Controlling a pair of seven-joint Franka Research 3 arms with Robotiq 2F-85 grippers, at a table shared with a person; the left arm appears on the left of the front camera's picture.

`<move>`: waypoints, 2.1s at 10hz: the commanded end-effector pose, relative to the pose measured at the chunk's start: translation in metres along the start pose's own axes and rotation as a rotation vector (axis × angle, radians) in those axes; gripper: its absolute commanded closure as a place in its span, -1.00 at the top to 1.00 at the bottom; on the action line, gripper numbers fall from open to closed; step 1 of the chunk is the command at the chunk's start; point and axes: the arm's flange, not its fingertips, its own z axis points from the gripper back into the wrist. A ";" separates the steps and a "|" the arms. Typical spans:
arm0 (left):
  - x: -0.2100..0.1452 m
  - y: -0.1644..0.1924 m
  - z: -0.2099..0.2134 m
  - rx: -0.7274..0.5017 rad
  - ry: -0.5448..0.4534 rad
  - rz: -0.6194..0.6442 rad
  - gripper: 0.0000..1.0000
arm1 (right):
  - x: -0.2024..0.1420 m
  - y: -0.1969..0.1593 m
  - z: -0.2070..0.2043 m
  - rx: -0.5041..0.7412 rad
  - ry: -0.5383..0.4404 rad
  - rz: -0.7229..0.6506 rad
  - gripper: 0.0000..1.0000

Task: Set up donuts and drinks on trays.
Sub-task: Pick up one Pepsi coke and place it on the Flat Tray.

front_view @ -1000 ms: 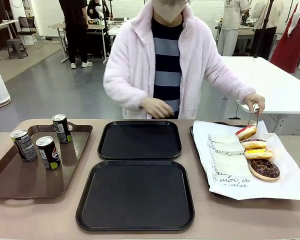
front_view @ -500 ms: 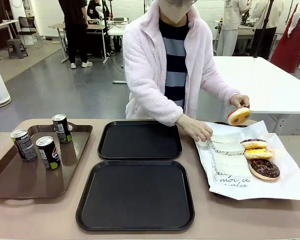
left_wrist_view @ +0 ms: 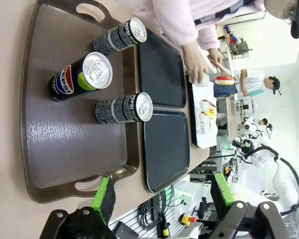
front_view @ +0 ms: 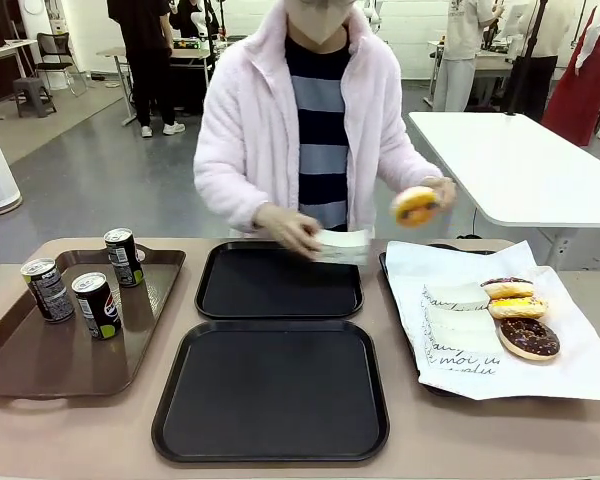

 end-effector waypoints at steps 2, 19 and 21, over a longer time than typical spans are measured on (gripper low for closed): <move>0.027 -0.069 -0.023 0.202 0.163 -0.055 1.00 | -0.002 -0.002 0.003 0.013 0.002 0.009 1.00; 0.036 -0.151 -0.218 0.892 0.239 -0.251 1.00 | -0.002 -0.002 0.003 0.013 0.002 0.009 1.00; 0.030 -0.148 -0.224 0.938 0.187 -0.257 1.00 | -0.002 -0.002 0.003 0.013 0.002 0.009 1.00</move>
